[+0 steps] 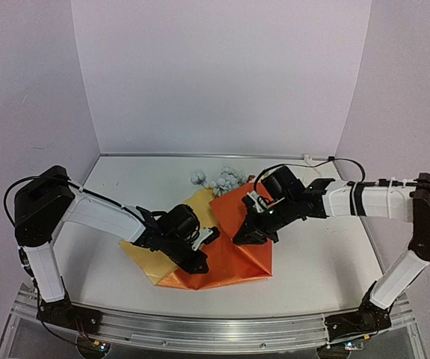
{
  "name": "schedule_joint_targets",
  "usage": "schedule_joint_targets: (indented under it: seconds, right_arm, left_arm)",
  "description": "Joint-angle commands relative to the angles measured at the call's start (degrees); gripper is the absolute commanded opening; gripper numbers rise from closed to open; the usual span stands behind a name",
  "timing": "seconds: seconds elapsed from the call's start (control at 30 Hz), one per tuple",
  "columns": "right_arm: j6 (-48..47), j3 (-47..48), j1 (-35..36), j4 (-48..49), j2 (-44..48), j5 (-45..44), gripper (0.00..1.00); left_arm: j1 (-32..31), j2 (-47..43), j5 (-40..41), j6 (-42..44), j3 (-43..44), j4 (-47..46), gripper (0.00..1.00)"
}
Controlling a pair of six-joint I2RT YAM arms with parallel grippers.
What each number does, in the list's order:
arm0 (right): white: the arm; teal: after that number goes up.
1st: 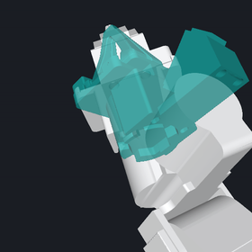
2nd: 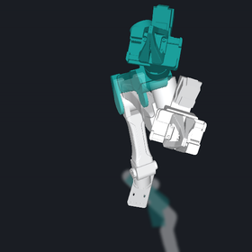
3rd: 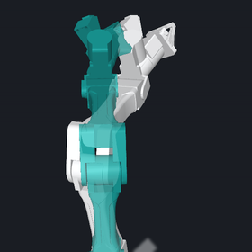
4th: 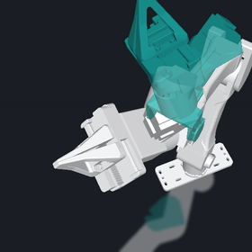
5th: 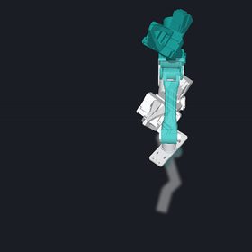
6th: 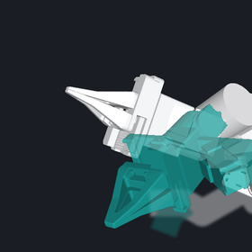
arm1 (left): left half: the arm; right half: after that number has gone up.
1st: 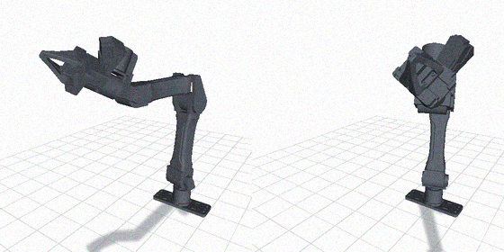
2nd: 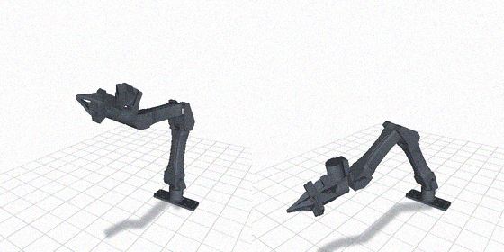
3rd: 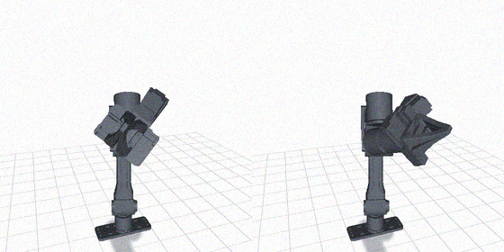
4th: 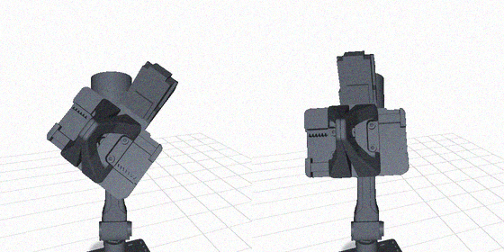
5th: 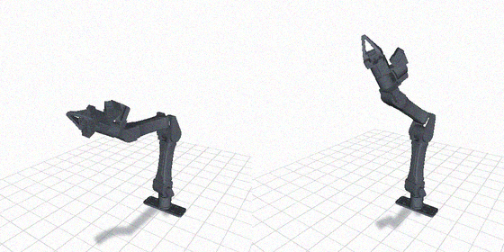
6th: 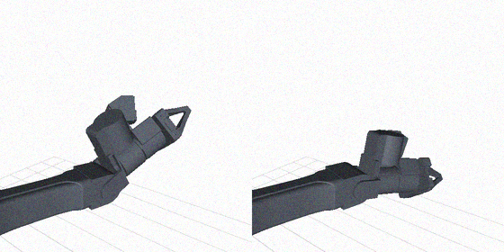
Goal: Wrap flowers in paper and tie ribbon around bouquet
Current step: Fold the one-fourth-folded wrapping paper at the center of the board, then pass from the right arm to the left
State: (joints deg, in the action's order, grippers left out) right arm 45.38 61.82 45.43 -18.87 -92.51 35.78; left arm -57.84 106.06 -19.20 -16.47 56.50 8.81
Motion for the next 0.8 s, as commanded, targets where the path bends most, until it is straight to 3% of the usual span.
schedule_joint_targets:
  seconds: [0.0, 0.3, 0.5, 0.77]
  right_arm:
    - [2.11, 1.25, 0.26, 3.85, -3.93, 2.75, 0.00]
    - [4.61, -1.52, 0.25, 9.22, -9.88, 3.87, 0.00]
    - [6.93, -3.57, 0.22, 14.95, -9.91, 5.16, 0.00]
    - [5.96, -4.94, 0.25, 15.34, -5.92, 7.98, 0.00]
  left_arm:
    - [0.74, -6.03, 1.11, -0.25, -1.07, -0.95, 0.02]
    - [5.53, -11.89, -6.01, -4.34, -3.26, -3.88, 0.08]
    - [9.63, -10.42, -14.73, -8.51, -1.49, -8.22, 0.35]
    - [11.53, -3.78, -20.72, -14.38, 2.01, -15.11, 0.60]
